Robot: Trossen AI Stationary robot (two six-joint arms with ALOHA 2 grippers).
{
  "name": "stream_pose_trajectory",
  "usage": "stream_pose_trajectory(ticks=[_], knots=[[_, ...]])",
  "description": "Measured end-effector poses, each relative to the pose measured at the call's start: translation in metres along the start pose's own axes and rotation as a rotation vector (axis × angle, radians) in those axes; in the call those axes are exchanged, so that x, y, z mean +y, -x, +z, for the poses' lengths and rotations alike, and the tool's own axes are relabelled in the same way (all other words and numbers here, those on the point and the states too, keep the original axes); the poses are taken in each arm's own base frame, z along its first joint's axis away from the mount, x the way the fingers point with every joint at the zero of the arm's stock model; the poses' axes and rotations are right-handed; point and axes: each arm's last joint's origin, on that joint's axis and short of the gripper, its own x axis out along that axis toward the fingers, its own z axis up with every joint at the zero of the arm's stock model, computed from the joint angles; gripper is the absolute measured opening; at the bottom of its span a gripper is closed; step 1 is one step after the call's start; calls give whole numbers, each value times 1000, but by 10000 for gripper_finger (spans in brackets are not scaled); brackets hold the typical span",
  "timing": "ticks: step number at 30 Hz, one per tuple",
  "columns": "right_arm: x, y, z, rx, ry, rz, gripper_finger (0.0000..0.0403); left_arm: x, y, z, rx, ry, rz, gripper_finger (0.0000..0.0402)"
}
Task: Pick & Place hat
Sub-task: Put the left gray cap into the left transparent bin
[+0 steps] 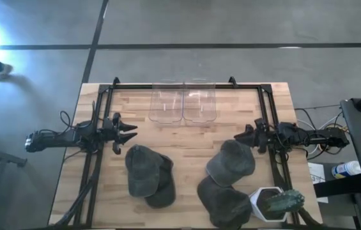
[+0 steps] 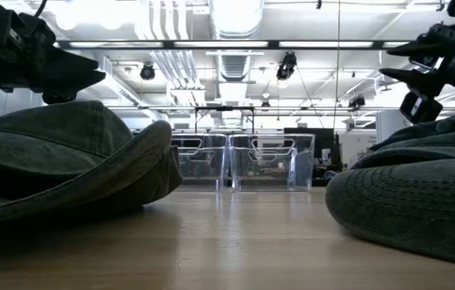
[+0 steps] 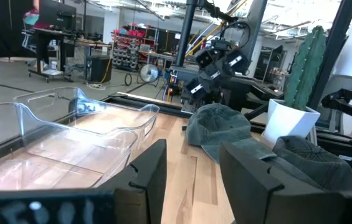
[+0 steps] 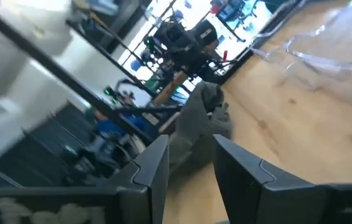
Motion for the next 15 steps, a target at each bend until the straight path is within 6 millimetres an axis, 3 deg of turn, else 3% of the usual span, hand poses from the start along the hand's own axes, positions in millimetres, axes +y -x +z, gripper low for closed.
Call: stream_pose_trajectory(ticks=[5, 11, 15], knots=[[0, 0, 0, -7, -153, 5, 118, 0, 0, 0, 0, 0, 0, 140], [9, 0, 9, -95, -212, 91, 118, 0, 0, 0, 0, 0, 0, 140], [5, -5, 5, -61, -278, 40, 118, 0, 0, 0, 0, 0, 0, 140]])
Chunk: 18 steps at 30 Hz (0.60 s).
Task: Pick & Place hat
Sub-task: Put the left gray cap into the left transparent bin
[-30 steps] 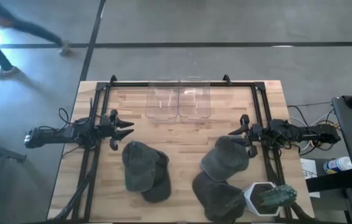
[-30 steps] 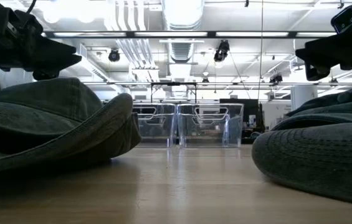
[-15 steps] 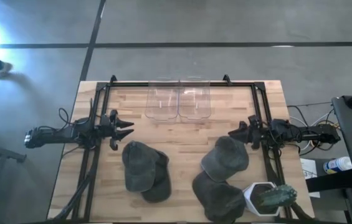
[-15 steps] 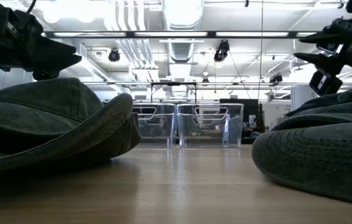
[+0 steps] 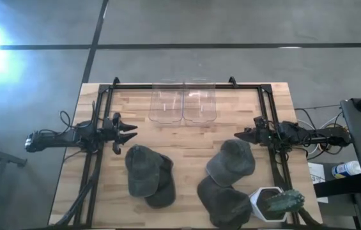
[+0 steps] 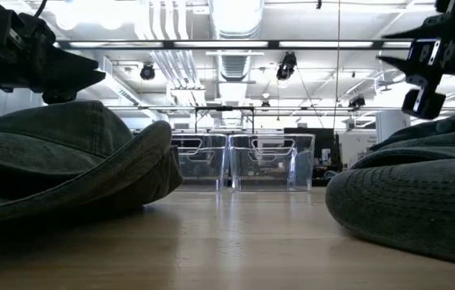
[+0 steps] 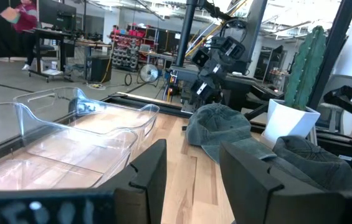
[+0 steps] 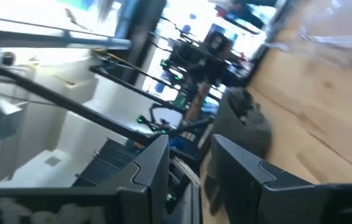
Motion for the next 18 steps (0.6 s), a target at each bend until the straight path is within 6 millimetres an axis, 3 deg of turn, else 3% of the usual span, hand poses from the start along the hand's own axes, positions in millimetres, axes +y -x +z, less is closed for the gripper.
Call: stream_pose_trajectory(ticks=[8, 15, 18], knots=[[-4, -21, 0, -21, -49, -253, 118, 0, 0, 0, 0, 0, 0, 140], [10, -61, 4, 59, -14, -517, 118, 0, 0, 1, -17, -25, 9, 140], [14, -85, 4, 114, 0, -615, 118, -1, 0, 9, -98, 154, -14, 140]])
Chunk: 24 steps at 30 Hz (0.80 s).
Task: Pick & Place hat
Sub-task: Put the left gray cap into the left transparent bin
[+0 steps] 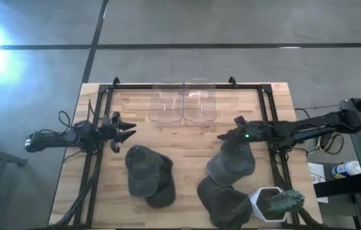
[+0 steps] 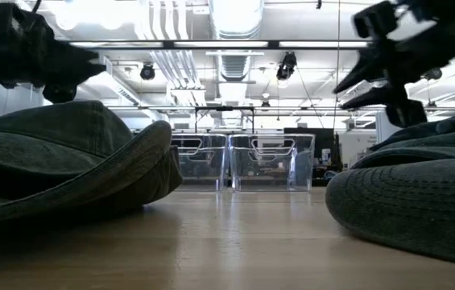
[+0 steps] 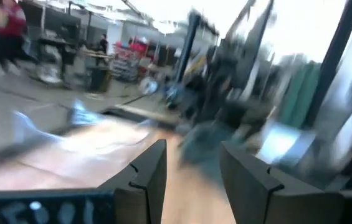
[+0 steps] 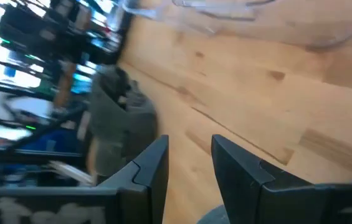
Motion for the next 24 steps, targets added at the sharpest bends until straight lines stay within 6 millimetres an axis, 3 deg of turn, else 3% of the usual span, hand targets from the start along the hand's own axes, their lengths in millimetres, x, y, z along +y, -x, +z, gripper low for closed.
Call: stream_pose_trajectory(ticks=[4, 7, 16, 21, 24], knots=[[22, -25, 1, 65, 17, -68, 118, -2, 0, 7, -63, 450, -40, 140], [33, -44, 1, 117, 22, -93, 118, -2, 0, 8, -78, 655, -46, 140], [56, -85, -1, 196, 44, -120, 118, 3, 1, 13, -258, 853, 109, 140], [68, -97, 1, 199, 65, -109, 118, -2, 3, 27, -359, 944, -35, 140], [78, -101, 3, 199, 78, -86, 118, -7, 3, 36, -307, 921, -100, 140]])
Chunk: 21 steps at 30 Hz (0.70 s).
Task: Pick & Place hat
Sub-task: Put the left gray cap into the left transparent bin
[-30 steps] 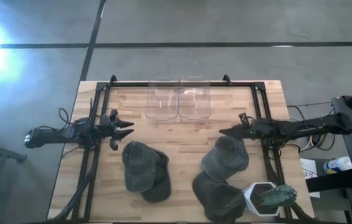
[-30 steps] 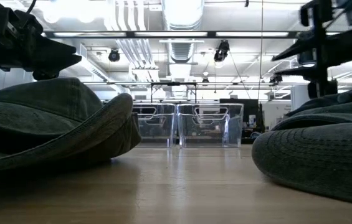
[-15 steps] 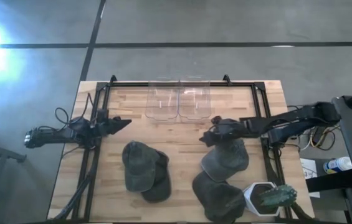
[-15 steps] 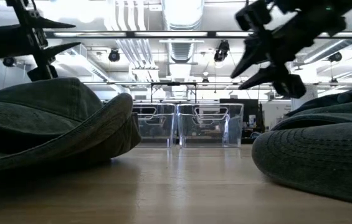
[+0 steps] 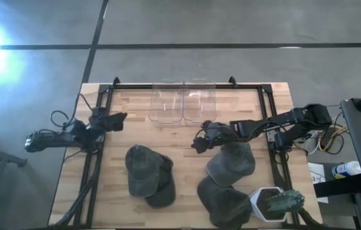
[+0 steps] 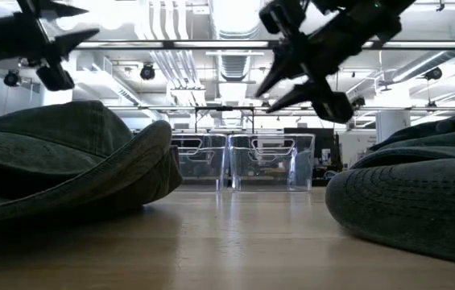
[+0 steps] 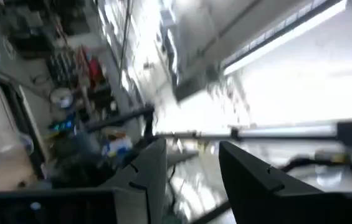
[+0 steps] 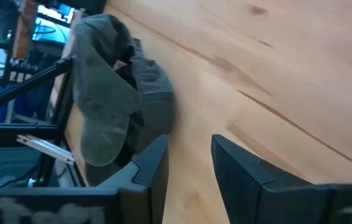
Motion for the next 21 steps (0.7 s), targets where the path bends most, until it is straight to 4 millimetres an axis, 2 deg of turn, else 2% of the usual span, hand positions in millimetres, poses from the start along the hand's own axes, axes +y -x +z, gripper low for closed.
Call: stream_pose_trajectory(ticks=[2, 6, 8, 15, 21], knots=[[9, -2, 3, 5, 21, 25, 118, -6, -3, -1, 108, -51, 76, 137], [27, -12, 8, 61, 61, 75, 118, -8, -6, -5, 390, -123, 384, 131], [34, -19, 10, 75, 79, 66, 118, -14, -9, -7, 521, -135, 475, 128], [43, -36, 16, 145, 151, -85, 118, -31, -24, -25, 899, -103, 604, 126], [45, -39, 17, 151, 169, -97, 118, -34, -22, -65, 1169, -18, 699, 125]])
